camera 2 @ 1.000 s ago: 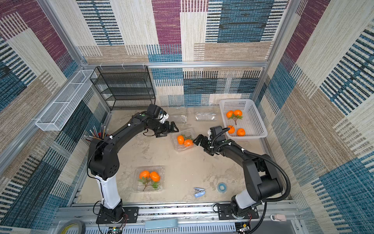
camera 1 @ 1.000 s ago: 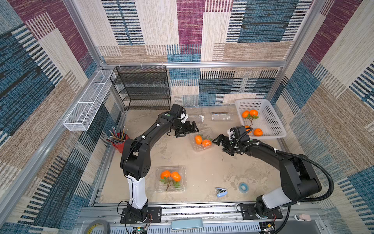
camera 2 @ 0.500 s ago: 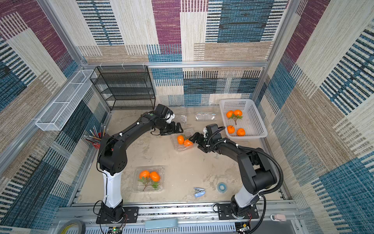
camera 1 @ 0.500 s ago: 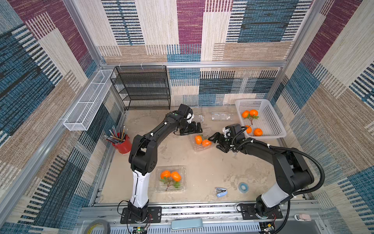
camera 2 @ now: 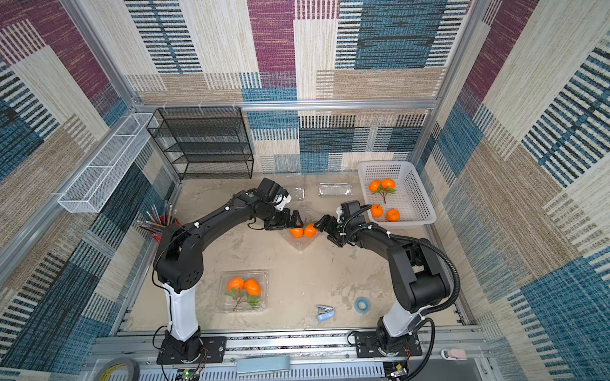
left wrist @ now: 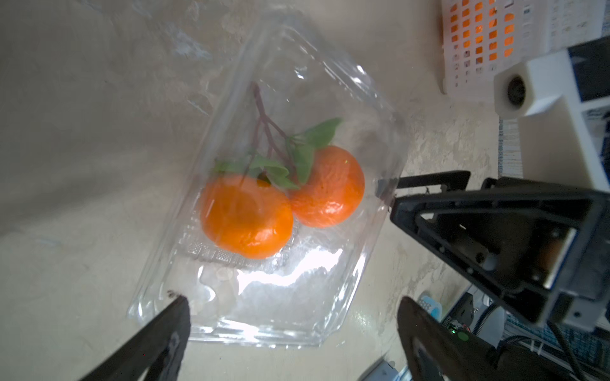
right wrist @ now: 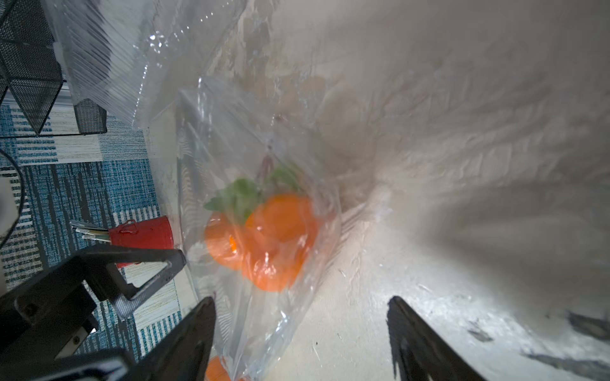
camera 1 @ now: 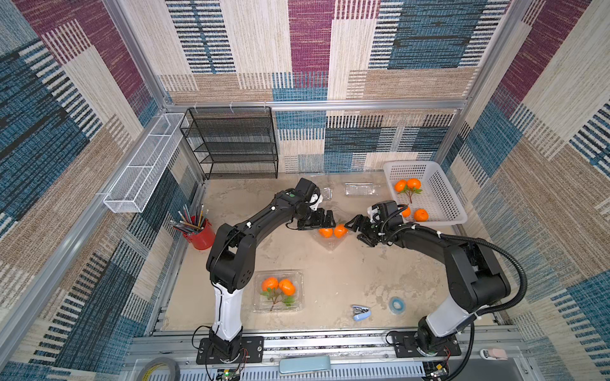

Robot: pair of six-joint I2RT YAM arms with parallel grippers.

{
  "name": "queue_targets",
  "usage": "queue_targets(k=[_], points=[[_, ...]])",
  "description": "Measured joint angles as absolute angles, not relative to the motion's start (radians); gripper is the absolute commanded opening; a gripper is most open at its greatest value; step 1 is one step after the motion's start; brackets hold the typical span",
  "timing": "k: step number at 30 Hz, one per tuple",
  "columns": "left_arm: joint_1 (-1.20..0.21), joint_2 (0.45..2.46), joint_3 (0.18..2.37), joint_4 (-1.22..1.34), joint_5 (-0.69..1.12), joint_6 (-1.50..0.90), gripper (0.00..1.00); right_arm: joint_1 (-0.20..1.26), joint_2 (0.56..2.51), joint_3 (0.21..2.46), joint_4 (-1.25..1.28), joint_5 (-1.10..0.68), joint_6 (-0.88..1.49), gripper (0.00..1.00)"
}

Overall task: Take oranges out of containers
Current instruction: Adjust the packing box at the center of the board, then open the packing box at the center of the board.

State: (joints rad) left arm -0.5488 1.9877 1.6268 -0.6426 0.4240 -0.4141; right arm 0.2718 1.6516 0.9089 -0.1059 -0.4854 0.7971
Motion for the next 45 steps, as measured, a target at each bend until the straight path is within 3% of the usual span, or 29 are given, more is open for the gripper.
queue_targets(k=[7,17,30,45], points=[[-0.577,1.939,1.58,-0.624,0.442,-0.449,0.99,0.255,1.665,0.918,-0.121,-0.503,0.772,0.84],[-0.566,1.895,1.61,-0.668,0.416,-0.441,0.99,0.223,1.547,0.843,-0.097,-0.55,0.752,0.97],[-0.519,2.033,1.74,-0.697,0.399,-0.465,0.99,0.251,1.591,0.794,0.103,-0.689,0.81,0.96],[-0.517,2.057,1.696,-0.648,0.485,-0.554,0.99,0.283,1.641,0.835,0.151,-0.731,0.815,0.93]])
